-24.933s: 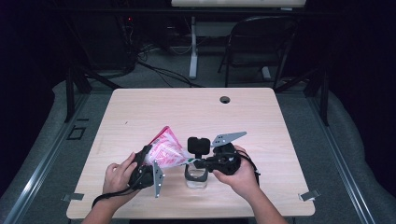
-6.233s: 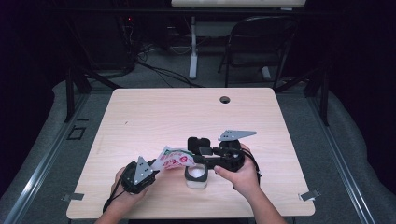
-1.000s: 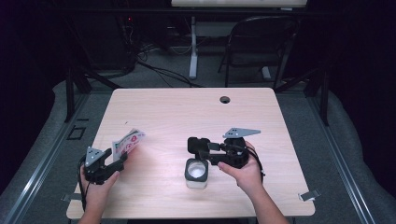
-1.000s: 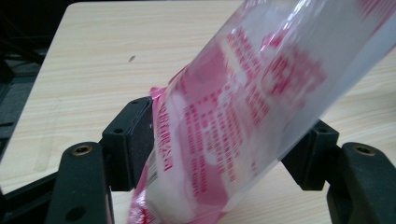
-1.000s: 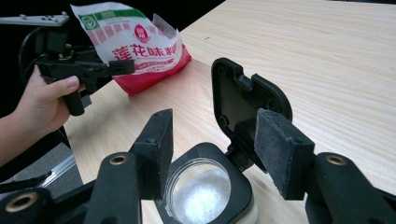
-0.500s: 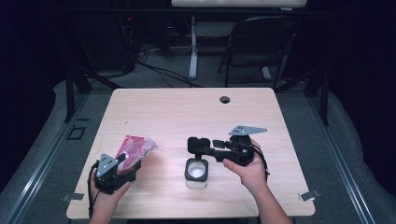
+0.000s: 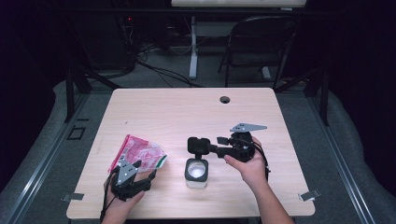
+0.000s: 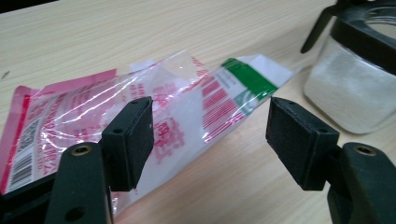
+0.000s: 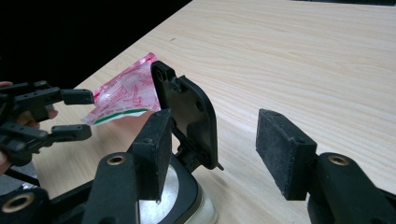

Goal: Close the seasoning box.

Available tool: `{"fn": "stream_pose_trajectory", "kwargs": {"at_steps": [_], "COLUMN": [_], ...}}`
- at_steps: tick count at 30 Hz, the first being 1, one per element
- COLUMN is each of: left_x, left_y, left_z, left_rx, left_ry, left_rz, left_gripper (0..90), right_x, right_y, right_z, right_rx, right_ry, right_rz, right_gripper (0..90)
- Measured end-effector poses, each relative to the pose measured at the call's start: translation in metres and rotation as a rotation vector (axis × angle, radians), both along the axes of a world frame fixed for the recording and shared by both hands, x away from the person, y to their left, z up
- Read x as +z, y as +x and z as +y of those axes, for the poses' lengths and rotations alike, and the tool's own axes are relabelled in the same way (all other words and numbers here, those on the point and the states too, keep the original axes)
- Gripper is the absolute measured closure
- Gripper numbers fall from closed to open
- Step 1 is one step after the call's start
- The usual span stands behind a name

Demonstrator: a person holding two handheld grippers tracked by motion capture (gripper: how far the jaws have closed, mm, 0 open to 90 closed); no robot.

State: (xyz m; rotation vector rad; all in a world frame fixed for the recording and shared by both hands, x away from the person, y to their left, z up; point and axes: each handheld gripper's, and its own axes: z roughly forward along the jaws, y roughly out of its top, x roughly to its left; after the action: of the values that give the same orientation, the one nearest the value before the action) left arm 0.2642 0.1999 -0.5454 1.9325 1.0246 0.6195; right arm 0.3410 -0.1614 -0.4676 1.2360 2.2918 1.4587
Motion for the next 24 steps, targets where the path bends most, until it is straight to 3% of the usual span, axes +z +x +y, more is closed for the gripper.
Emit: {"fn": "stream_pose_trajectory", "kwargs": {"at_steps": [11, 21, 24], "left_x": [0.001, 0.005, 0.006], "left_y": [-0.012, -0.019, -0.02], "left_z": [-0.008, -0.009, -0.008], "left_rx": [-0.031, -0.037, -0.036], "left_ry": [0.005, 0.002, 0.004], "left_rz": [0.006, 0.005, 0.009], "left_gripper": [32.4, 32.7, 32.8], "right_x": [-0.006, -0.004, -0.002], "right_y": [0.008, 0.011, 0.01], "right_z": [0.011, 0.018, 0.019], "right_rx": [0.021, 0.077, 0.086], "right_ry": [-0.012, -0.019, -0.042], "right_rz": [0.001, -0.015, -0.024], "right_gripper": [46.2, 60.9, 66.1]}}
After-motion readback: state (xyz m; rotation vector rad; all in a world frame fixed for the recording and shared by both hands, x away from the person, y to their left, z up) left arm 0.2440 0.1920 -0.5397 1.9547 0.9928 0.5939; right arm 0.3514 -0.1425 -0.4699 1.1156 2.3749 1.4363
